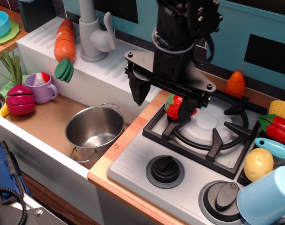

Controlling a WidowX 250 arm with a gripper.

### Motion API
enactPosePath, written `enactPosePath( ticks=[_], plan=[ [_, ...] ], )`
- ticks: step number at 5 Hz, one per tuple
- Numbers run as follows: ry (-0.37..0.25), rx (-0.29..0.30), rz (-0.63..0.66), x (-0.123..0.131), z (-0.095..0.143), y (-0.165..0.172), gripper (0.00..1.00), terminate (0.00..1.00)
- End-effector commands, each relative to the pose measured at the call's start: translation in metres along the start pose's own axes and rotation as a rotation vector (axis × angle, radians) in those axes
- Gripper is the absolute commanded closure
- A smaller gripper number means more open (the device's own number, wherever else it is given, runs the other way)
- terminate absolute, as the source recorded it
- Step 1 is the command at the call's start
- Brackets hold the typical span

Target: Put strawberry in pot

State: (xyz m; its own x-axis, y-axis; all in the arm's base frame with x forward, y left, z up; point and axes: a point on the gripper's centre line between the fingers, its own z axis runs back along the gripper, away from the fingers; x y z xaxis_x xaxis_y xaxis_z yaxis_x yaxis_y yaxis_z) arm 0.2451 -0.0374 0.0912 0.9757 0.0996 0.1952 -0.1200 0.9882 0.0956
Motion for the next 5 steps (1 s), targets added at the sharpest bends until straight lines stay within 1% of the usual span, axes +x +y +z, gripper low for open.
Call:
enactPosePath(
  ticks=[1,2,3,4,5],
  plan=[
    [0.0,0.0,0.0,0.0,0.0,0.0,0.0,0.0],
    [-0.016,0.009,-0.165,0.01,0.006,-0.003,0.0,0.0],
    [-0.046,-0.006,-0.327,0.018,0.013,-0.004,0.0,0.0],
    [-0.099,-0.055,-0.447,0.025,0.008,-0.006,0.0,0.0],
    [-0.147,-0.084,-0.533,0.037,0.002,-0.009,0.0,0.0]
  ],
)
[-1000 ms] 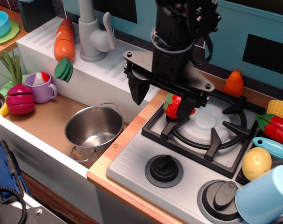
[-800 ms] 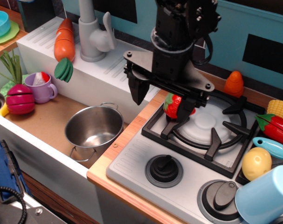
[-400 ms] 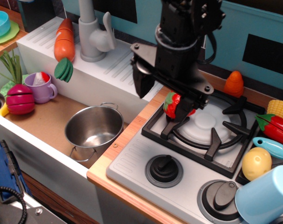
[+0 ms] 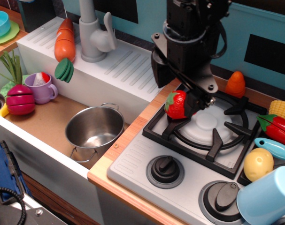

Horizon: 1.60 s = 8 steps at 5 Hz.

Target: Put strawberry in pot

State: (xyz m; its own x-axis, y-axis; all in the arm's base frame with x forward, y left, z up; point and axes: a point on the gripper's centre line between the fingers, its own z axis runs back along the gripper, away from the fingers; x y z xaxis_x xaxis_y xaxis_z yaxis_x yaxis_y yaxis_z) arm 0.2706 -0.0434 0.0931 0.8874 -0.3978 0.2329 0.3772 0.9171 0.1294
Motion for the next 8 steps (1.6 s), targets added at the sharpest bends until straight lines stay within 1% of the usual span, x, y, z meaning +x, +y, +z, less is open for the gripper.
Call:
enactPosePath(
  ticks=[1,2,4,5,6,8],
  plan=[
    [-0.092,-0.02,-0.102,0.021,-0.007,0.008,0.0,0.0],
    [-0.116,-0.025,-0.167,0.025,-0.013,0.011,0.0,0.0],
    [-0.14,-0.052,-0.197,0.03,-0.028,0.019,0.0,0.0],
    [-0.16,-0.072,-0.198,0.029,-0.037,0.023,0.0,0.0],
    [-0.179,-0.092,-0.169,0.027,-0.043,0.024,0.0,0.0],
    [-0.181,-0.128,-0.119,0.016,-0.047,0.022,0.0,0.0]
  ],
)
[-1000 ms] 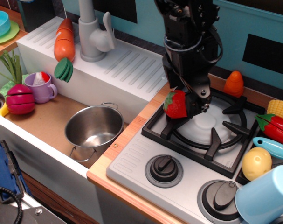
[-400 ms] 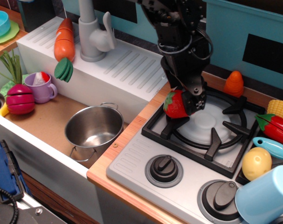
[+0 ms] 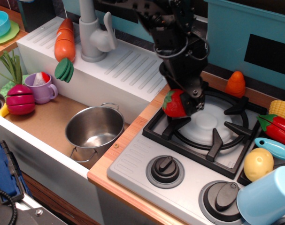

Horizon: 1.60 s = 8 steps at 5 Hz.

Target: Put strawberry in pot

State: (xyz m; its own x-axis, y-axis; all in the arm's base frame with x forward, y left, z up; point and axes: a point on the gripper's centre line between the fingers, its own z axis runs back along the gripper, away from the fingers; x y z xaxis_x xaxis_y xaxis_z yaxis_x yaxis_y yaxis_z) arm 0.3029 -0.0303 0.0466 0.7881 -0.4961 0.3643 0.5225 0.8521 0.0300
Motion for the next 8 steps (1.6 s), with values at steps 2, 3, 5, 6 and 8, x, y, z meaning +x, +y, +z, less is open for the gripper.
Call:
enactPosePath(
  ticks=[2,3,5,6,8],
  plan=[
    [-0.048,0.007,0.032,-0.004,0.002,-0.002,0.0,0.0],
    [-0.025,0.025,0.029,-0.006,0.013,0.002,0.0,0.0],
    [0.067,0.093,0.0,-0.026,0.046,0.02,0.0,0.0],
    [0.078,0.13,-0.015,-0.044,0.047,0.031,0.0,0.0],
    [0.107,0.181,0.009,-0.071,0.038,0.058,0.0,0.0]
  ],
)
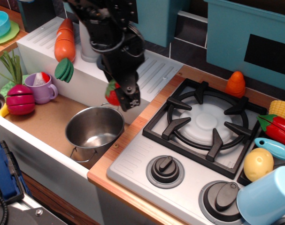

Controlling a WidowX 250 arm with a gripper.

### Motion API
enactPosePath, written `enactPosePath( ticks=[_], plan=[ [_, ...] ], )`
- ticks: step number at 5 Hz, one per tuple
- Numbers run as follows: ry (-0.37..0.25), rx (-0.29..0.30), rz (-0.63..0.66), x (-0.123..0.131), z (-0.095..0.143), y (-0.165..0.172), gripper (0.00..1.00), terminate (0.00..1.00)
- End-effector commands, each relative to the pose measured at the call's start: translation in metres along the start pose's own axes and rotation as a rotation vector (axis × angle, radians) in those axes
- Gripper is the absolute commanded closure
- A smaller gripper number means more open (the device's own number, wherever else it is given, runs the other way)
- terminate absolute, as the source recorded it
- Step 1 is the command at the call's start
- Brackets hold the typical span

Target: Put strawberry in pot

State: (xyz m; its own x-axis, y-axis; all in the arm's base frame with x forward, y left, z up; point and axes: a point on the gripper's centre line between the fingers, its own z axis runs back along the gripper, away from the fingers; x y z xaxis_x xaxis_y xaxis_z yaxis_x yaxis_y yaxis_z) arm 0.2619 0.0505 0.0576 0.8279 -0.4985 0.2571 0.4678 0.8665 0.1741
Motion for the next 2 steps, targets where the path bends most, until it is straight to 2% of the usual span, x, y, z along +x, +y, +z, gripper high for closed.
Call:
enactPosePath(
  ticks=[1,2],
  plan=[
    [-0.013,0.04,0.008,-0.0125,-0.0045,0.0185,0.0,0.0],
    [-0.041,0.017,0.033,-0.0147,-0.0059,0.0196,0.0,1.0]
  ],
)
